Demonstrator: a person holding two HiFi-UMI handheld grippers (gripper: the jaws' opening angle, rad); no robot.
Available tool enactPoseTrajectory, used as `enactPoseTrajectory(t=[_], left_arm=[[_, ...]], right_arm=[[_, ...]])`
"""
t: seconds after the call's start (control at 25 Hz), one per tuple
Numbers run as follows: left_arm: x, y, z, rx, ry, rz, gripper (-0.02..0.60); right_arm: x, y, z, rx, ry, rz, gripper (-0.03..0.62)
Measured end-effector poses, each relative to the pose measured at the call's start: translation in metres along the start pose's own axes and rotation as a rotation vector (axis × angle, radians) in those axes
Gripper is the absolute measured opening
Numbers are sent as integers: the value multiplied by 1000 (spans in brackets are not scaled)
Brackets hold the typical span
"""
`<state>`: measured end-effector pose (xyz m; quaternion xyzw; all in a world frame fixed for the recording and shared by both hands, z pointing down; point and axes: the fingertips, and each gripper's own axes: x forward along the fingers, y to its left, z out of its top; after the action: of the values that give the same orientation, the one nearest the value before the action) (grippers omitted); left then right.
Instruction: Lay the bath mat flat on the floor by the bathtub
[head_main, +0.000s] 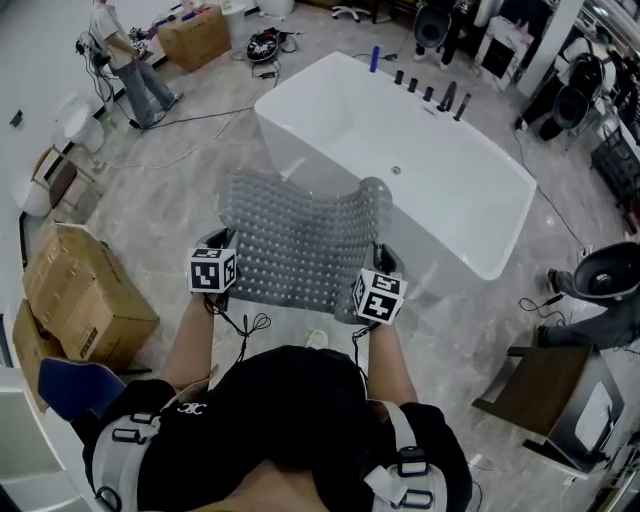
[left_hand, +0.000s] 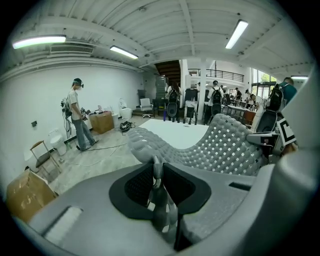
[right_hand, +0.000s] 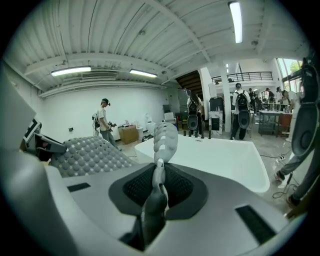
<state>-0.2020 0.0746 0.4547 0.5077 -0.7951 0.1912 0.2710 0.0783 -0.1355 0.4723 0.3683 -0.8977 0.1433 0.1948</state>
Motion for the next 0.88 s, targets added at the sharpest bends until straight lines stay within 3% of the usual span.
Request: enactPoseTrajectory(t=[0.2,0.56,0.88], left_arm=[[34,-15,33,56,17,-28,63],[82,-56,54,140,32,-124,63],[121,-62,65,218,35,-256,64]], right_arm=[[21,-32,1,56,18,-37,52],[21,-78,-14,117,32,-126,52],[14,-76,-25,166,30,-254,52]])
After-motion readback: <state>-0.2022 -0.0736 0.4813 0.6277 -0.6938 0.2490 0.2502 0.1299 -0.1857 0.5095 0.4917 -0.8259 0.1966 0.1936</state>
